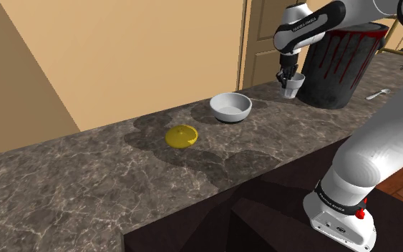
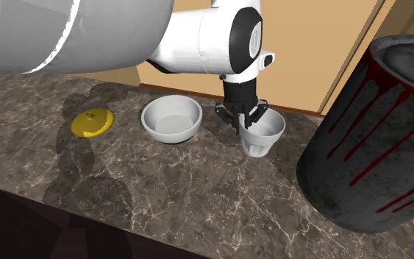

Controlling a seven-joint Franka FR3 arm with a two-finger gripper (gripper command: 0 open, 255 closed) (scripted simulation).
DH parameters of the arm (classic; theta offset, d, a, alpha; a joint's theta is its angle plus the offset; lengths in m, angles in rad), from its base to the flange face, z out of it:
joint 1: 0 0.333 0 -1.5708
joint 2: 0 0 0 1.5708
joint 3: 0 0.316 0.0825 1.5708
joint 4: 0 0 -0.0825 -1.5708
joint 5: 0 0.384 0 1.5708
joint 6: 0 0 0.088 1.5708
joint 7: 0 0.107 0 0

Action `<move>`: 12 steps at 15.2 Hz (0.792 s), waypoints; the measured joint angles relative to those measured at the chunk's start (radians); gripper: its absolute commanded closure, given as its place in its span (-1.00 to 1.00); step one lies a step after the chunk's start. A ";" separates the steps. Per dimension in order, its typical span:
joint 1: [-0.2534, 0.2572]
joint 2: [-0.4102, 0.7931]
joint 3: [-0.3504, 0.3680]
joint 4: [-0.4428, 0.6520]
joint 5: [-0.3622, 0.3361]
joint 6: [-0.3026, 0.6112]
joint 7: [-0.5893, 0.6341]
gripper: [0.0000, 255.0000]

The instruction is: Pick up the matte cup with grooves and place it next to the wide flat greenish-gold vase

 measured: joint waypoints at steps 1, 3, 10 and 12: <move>0.001 -0.004 0.001 0.010 0.000 -0.013 -0.001 1.00; 0.002 -0.013 0.006 0.028 0.000 -0.041 -0.002 1.00; 0.004 -0.039 0.014 0.101 0.002 -0.137 -0.015 1.00; 0.005 -0.043 0.017 0.121 0.004 -0.161 -0.018 1.00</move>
